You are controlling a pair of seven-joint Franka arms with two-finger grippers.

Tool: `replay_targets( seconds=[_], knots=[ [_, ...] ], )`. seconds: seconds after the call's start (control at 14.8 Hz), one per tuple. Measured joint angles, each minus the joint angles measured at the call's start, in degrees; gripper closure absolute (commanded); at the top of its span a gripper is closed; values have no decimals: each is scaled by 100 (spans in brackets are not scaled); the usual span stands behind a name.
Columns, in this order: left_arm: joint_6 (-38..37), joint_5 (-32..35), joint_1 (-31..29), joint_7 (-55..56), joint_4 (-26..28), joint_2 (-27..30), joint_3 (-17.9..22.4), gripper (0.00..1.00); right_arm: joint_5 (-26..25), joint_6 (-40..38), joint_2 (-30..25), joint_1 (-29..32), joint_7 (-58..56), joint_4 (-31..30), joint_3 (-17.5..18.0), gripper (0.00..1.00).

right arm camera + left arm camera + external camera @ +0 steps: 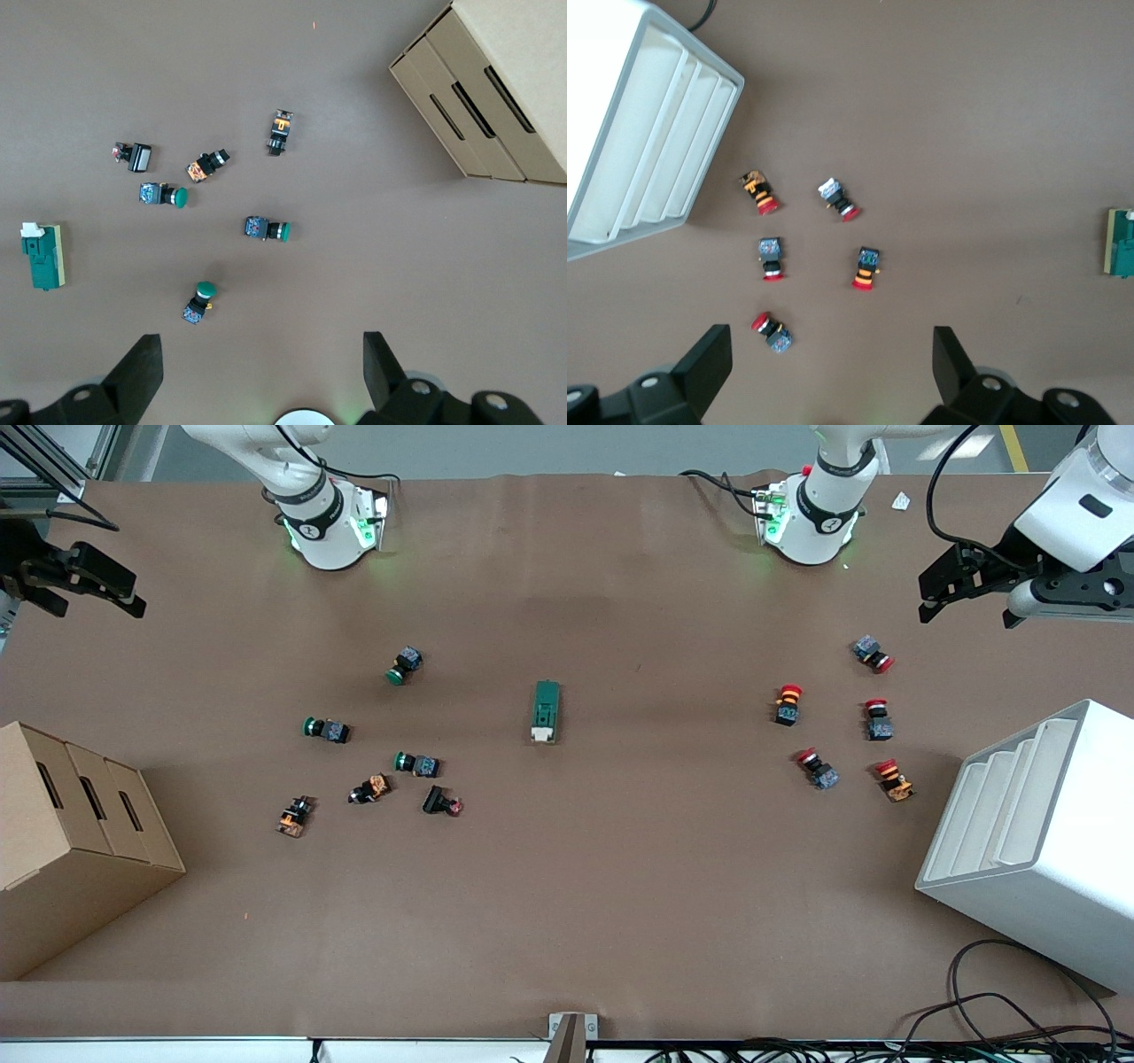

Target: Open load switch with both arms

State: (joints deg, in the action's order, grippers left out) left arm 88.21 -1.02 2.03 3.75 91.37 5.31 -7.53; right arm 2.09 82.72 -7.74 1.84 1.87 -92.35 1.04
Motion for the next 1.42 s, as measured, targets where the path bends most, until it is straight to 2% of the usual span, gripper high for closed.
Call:
replay_targets(
  seconds=[0.14,0.27,0.47,0.61,1.08,1.29,1.42],
  knots=[
    [28,0,27,177,-197,-233,-250,0,-11,-52,-17,1,0,30,-2,0],
    [269,25,51,791,-259,-496,-748,0,-27,-53,-20,2,-3,34,-3,0],
    [735,545,228,1951,-262,-1026,-1669,0,-47,-49,-20,4,-4,38,-9,0],
    [1111,845,585,2816,-252,-1477,-1978,0,-82,-47,-20,7,-4,63,-14,0],
    [2351,2524,2442,6127,-215,-3057,-2040,0,-182,-71,46,15,-4,195,-14,0],
    [2908,3285,2948,7352,80,-3429,-2047,0,-263,-46,224,19,-4,193,-17,0],
    [3211,3883,3241,8163,325,-3652,-2052,0,-502,-8,429,19,-7,192,-9,0]
  ],
)
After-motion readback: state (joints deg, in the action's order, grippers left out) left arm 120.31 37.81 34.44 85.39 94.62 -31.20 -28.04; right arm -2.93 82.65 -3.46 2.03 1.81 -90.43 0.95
